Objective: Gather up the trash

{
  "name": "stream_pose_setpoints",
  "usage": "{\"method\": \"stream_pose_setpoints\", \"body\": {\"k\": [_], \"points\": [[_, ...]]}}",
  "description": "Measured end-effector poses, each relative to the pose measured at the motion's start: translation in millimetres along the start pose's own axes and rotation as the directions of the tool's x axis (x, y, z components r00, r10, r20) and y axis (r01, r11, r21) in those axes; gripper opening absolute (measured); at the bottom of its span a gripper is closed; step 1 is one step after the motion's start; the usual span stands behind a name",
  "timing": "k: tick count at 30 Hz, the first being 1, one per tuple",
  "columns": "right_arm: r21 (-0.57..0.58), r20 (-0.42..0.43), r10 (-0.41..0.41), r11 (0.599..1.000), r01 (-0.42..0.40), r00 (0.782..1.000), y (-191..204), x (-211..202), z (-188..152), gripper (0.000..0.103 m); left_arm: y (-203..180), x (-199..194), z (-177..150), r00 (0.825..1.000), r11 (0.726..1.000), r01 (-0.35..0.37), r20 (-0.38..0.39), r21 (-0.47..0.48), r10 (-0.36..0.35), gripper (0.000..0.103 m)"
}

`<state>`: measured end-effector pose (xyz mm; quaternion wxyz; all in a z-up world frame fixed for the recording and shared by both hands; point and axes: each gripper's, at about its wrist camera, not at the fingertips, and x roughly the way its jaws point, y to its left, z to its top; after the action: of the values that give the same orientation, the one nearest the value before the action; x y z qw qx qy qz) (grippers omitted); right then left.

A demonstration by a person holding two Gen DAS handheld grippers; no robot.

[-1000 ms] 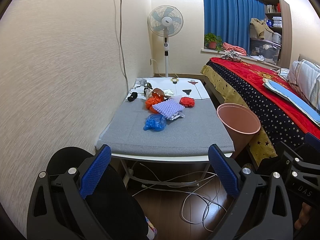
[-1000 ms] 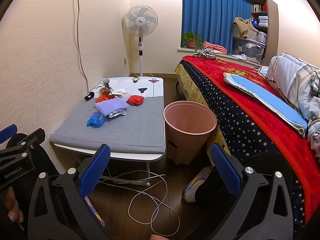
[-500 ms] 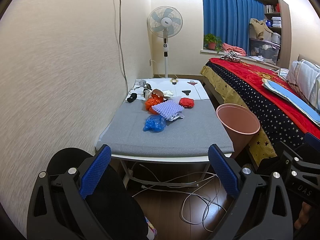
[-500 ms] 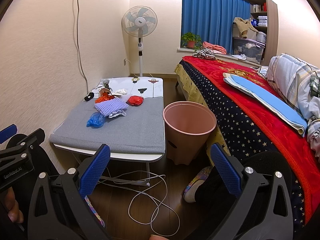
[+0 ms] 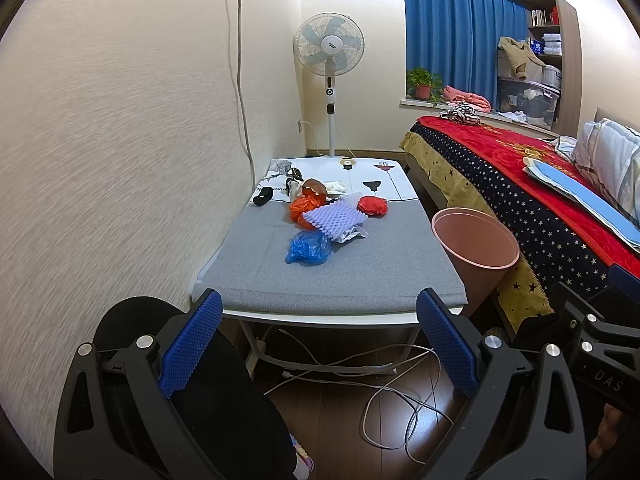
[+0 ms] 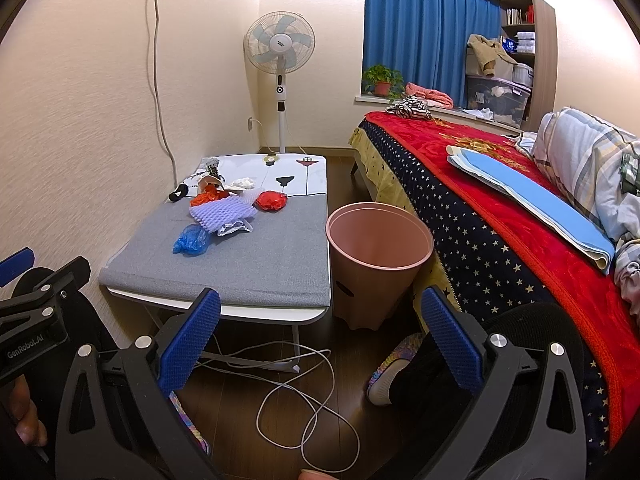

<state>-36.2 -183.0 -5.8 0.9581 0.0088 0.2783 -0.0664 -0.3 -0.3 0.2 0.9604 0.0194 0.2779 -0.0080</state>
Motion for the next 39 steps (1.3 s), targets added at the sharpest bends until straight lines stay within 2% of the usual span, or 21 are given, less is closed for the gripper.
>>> {"method": "stream_pose_setpoints", "body": {"k": [28, 35, 39], "points": [[-0.001, -0.002, 0.005, 1.000, -0.005, 1.000, -2.4, -0.8, -3.1, 0.098, -6.2, -1.3, 3.8, 1.000, 1.000, 0.012, -0.004, 0.000, -0.012, 0.094], [0.013, -0.003, 0.011, 1.000, -0.011, 1.000, -2.8, 13.1, 1.2, 0.098, 1.7, 2.4, 2.9, 0.999, 1.000, 0.030, -0.025, -0.001, -0.030, 0.094], [0.019, 0.007, 0.005, 1.000, -0.005, 1.000, -4.0, 18.3, 7.5, 0.098, 0.5, 11.2, 5.1, 1.000, 1.000, 0.017, -0.013, 0.014, -0.017, 0.094]]}}
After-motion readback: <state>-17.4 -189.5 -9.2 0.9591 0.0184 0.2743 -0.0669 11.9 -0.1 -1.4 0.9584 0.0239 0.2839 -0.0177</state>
